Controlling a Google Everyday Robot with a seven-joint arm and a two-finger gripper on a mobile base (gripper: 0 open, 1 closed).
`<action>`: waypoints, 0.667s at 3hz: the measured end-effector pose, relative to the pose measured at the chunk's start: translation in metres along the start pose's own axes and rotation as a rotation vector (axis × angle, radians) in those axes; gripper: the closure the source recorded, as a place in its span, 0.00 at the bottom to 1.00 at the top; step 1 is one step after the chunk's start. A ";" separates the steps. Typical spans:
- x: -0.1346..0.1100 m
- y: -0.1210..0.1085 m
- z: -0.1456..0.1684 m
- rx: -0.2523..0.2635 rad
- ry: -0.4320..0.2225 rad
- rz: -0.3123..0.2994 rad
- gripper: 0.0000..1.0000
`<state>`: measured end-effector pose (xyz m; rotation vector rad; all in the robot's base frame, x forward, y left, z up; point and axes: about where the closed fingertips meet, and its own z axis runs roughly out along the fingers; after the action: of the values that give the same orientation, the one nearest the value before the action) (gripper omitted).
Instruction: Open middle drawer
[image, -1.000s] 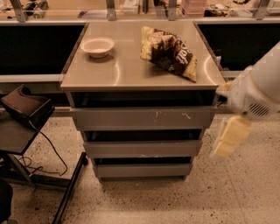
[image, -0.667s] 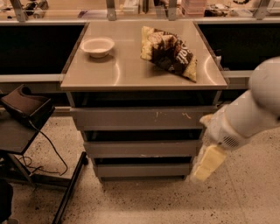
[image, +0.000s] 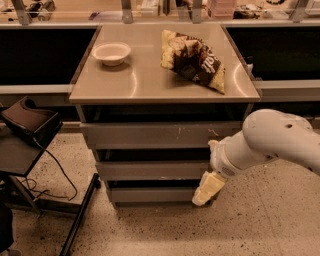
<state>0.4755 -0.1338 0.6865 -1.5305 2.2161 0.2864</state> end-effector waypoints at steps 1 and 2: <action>-0.005 -0.010 0.002 0.039 -0.018 -0.007 0.00; -0.005 -0.010 0.002 0.039 -0.018 -0.007 0.00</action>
Offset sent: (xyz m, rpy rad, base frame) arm 0.0117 0.0015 0.0012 0.0032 -0.0420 -0.0107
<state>0.4873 -0.1323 0.6876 -1.5086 2.1897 0.2523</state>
